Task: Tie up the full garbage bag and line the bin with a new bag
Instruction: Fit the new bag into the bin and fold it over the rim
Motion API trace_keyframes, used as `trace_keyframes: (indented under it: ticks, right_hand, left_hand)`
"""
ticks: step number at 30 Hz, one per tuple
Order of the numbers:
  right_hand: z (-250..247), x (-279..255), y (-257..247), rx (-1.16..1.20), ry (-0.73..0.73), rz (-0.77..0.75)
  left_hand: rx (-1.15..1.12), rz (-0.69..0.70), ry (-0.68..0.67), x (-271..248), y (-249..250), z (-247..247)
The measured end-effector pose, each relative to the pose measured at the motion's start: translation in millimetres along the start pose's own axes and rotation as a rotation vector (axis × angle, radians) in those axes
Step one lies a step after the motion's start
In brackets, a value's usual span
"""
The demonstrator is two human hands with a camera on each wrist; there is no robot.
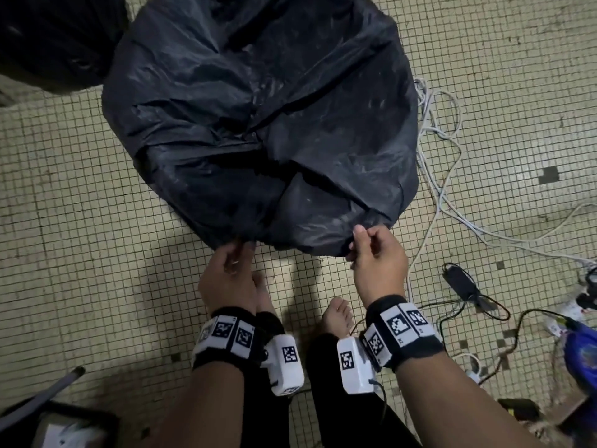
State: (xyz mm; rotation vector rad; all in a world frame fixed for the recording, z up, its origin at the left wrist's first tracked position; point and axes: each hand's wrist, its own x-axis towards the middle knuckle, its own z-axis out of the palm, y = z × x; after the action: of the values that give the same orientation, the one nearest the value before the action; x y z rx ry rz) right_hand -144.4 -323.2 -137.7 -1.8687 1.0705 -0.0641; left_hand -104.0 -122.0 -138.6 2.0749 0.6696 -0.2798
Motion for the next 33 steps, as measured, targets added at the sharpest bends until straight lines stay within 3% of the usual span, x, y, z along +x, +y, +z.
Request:
trace_keyframes:
  ticks: [4, 7, 12, 16, 19, 21, 25, 28, 30, 33]
  right_hand:
    - [0.8, 7.5, 37.0, -0.128, -0.045, 0.234]
    - [8.8, 13.1, 39.8, -0.096, -0.035, 0.299]
    - [7.9, 10.9, 35.3, -0.061, 0.005, 0.340]
    - [3.1, 5.8, 30.1, -0.142, -0.174, 0.385]
    - [-8.5, 9.6, 19.8, -0.337, -0.288, 0.412]
    - [-21.7, 15.4, 7.0, -0.404, -0.186, 0.395]
    - [-39.0, 31.7, -36.8, -0.132, 0.180, 0.138]
    - [-34.8, 49.7, -61.4, -0.178, 0.091, -0.010]
    - [-31.0, 61.8, -64.1, -0.260, 0.052, -0.004]
    - [-29.5, 67.4, -58.9, -0.238, 0.055, 0.028]
  left_hand:
    - [0.164, 0.123, -0.020, 14.0, -6.8, -0.1]
    - [0.290, 0.185, -0.036, 24.2, -18.0, -1.5]
    - [0.441, 0.117, 0.036, 45.5, -38.8, -13.0]
    - [0.423, 0.054, 0.047, 51.5, -44.3, -21.7]
    - [0.347, 0.008, 0.048, 46.9, -40.0, -22.1]
    - [0.208, -0.086, 0.108, 35.6, -31.8, -22.0]
    - [-0.135, -0.230, 0.159, -3.2, -8.0, -14.9]
    - [-0.307, -0.256, 0.086, -25.8, 12.4, 2.4]
    - [-0.184, -0.177, -0.030, -32.3, 23.2, 14.1]
    - [-0.089, -0.108, -0.055, -24.5, 27.9, 19.7]
